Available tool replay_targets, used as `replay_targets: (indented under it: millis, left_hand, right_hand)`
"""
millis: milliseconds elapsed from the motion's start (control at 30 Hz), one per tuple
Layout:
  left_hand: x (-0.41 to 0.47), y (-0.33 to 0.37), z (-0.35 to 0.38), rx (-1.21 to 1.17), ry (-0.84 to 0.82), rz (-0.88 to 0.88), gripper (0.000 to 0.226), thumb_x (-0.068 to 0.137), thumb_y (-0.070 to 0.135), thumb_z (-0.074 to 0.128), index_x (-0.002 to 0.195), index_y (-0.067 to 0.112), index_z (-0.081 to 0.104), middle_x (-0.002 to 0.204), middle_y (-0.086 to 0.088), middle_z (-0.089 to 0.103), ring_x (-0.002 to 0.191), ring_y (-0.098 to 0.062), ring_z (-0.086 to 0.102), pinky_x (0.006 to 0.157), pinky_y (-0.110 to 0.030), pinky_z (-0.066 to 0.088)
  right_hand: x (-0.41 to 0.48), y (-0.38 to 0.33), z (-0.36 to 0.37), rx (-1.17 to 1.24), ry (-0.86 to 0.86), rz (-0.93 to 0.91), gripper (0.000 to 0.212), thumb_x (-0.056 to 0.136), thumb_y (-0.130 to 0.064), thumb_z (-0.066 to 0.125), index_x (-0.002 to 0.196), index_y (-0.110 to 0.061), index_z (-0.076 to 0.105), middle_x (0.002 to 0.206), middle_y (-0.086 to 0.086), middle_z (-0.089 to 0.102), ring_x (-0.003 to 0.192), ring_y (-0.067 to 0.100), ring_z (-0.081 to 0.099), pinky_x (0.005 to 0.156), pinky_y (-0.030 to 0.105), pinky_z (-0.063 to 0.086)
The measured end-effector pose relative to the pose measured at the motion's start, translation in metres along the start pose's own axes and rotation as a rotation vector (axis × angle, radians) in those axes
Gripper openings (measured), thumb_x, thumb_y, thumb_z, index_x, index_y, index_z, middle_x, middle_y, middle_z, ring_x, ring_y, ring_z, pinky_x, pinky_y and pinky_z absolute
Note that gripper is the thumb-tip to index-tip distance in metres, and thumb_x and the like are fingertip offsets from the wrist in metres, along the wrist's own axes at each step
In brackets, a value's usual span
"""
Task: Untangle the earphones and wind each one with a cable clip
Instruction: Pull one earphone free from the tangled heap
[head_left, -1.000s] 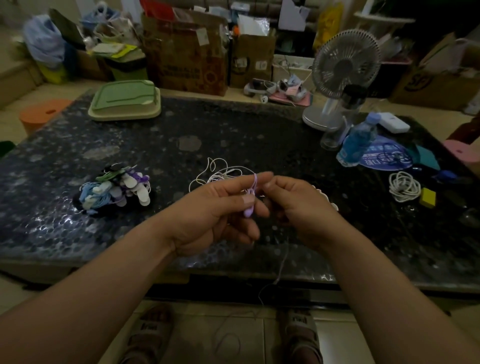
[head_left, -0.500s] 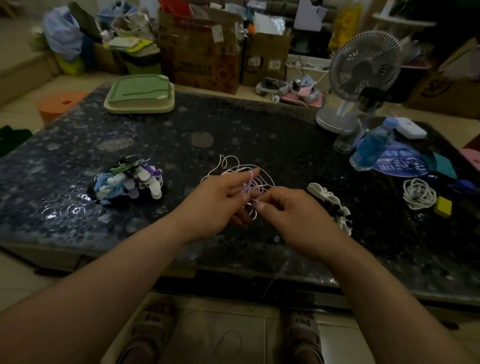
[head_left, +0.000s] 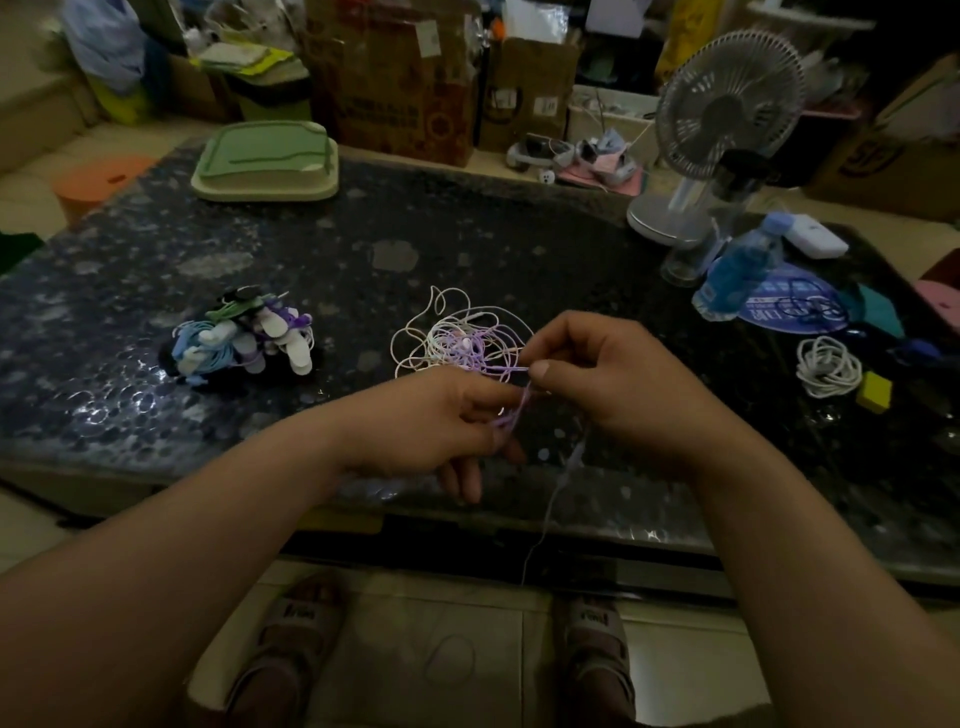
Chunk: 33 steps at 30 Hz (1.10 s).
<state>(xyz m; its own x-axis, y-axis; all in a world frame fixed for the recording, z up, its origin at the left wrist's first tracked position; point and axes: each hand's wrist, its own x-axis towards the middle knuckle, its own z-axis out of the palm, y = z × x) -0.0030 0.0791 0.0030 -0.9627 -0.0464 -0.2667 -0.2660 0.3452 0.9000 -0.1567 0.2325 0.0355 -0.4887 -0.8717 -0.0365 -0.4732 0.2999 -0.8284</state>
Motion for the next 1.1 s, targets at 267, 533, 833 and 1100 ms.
replay_targets:
  millis: [267, 533, 833, 1100]
  left_hand:
    - [-0.009, 0.019, -0.007, -0.545, -0.024, 0.098, 0.054, 0.097, 0.010, 0.058, 0.146, 0.031, 0.055, 0.117, -0.011, 0.076, 0.057, -0.016, 0.066, 0.059, -0.025, 0.055]
    - [0.004, 0.009, -0.011, -0.499, 0.358, 0.095, 0.050, 0.106, 0.009, 0.052, 0.149, 0.035, 0.051, 0.113, 0.000, 0.079, 0.049, -0.011, 0.058, 0.055, -0.023, 0.052]
    - [0.001, -0.003, -0.004, -0.001, 0.335, 0.059, 0.047, 0.109, 0.024, 0.054, 0.152, 0.043, 0.047, 0.112, 0.010, 0.077, 0.056, -0.025, 0.069, 0.056, -0.028, 0.053]
    - [-0.005, 0.002, 0.002, 0.052, -0.079, 0.011, 0.030, 0.108, 0.015, 0.055, 0.131, 0.034, 0.061, 0.111, 0.009, 0.077, 0.057, -0.023, 0.071, 0.061, -0.032, 0.055]
  right_hand:
    - [0.001, 0.008, -0.001, 0.580, -0.024, 0.157, 0.013, 0.095, -0.018, 0.064, 0.100, -0.010, 0.073, 0.091, 0.011, 0.069, 0.083, 0.029, 0.055, 0.072, 0.040, 0.042]
    - [-0.005, 0.003, 0.036, 0.125, -0.068, 0.134, 0.023, 0.107, -0.030, 0.055, 0.106, -0.025, 0.078, 0.068, -0.009, 0.068, 0.056, 0.001, 0.054, 0.060, 0.026, 0.044]
    - [-0.007, -0.003, 0.031, -0.350, -0.162, -0.019, 0.025, 0.104, -0.026, 0.057, 0.088, -0.013, 0.071, 0.069, 0.001, 0.062, 0.057, 0.008, 0.052, 0.056, 0.026, 0.038]
    - [-0.005, -0.007, -0.002, -0.076, 0.023, -0.006, 0.005, 0.092, -0.022, 0.078, 0.093, -0.020, 0.073, 0.084, 0.000, 0.075, 0.078, 0.012, 0.071, 0.071, 0.027, 0.057]
